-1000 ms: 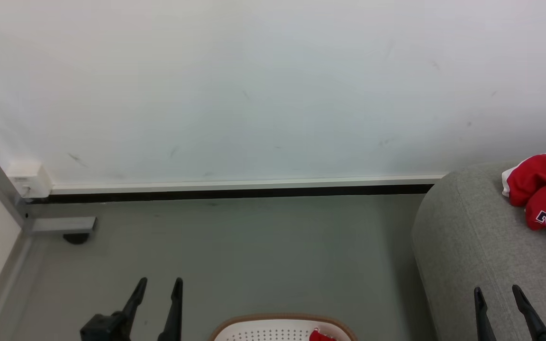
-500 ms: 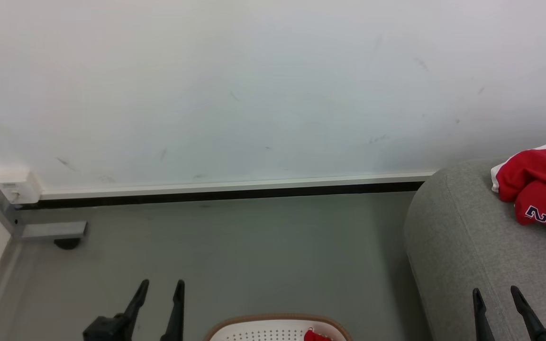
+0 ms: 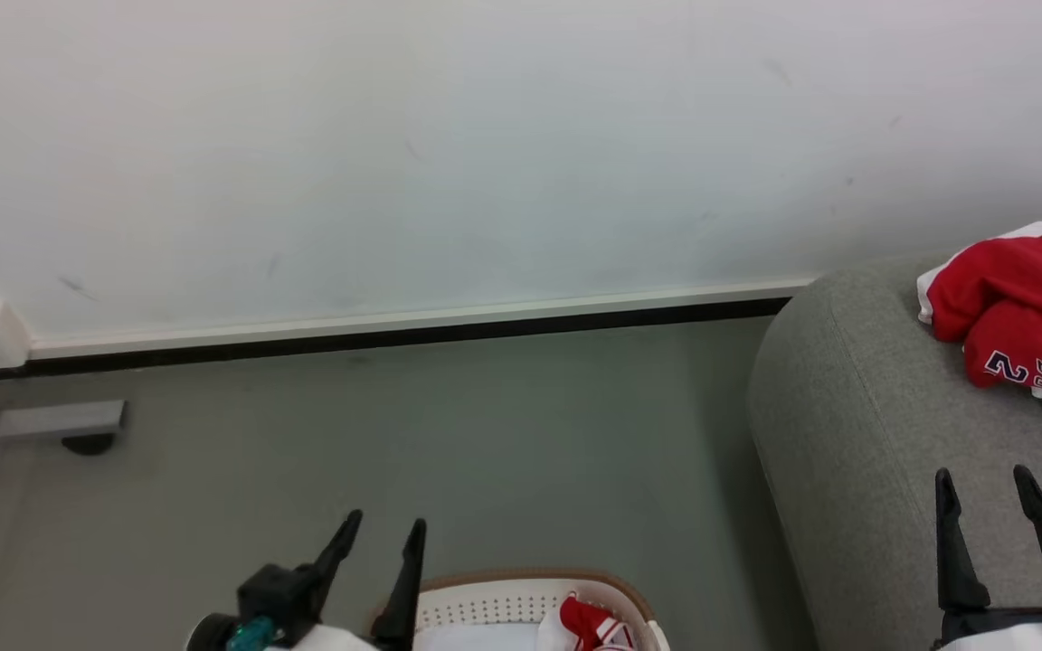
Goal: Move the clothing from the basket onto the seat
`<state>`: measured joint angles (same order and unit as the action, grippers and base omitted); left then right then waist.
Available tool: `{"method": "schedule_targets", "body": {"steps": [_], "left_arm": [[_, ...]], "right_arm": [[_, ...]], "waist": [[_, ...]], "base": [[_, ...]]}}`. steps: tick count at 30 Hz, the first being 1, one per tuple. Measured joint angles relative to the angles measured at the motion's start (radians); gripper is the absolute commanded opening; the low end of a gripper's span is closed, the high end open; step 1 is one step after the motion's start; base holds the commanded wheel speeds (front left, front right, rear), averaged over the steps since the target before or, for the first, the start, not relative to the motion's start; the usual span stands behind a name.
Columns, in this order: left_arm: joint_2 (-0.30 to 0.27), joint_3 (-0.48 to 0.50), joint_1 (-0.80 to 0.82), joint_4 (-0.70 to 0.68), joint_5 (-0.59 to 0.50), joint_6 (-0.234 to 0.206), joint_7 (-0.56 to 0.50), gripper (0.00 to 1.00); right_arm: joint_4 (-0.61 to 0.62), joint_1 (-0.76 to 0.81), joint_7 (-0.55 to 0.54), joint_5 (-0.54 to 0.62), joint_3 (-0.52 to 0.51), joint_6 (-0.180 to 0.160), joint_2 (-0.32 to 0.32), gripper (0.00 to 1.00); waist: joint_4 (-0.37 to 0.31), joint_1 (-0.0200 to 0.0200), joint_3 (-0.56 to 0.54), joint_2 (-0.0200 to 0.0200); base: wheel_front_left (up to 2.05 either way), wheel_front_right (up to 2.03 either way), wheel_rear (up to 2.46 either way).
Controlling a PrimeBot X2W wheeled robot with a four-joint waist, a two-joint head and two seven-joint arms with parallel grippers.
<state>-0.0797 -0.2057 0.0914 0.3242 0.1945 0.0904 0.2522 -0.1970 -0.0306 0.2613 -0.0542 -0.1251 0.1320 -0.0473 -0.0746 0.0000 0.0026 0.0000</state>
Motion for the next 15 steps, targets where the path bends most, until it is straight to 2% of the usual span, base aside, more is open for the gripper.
{"method": "schedule_targets", "body": {"steps": [8, 15], "left_arm": [[0.000, -0.141, 0.126, 0.071, -0.012, 0.032, -0.107, 1.00], [-0.019, -0.270, 0.226, 0.155, 0.004, 0.038, -0.223, 1.00]], "right_arm": [[0.051, -0.117, 0.000, -0.013, 0.000, 0.000, 0.000, 1.00], [0.086, -0.188, 0.000, -0.049, 0.029, 0.000, 0.000, 1.00]], "waist": [[-0.041, 0.0001, 0.129, 0.0000], [-0.080, 0.0002, 0.281, 0.0000]], "base": [[0.00, 0.00, 0.00], [0.00, 0.00, 0.00]]}}
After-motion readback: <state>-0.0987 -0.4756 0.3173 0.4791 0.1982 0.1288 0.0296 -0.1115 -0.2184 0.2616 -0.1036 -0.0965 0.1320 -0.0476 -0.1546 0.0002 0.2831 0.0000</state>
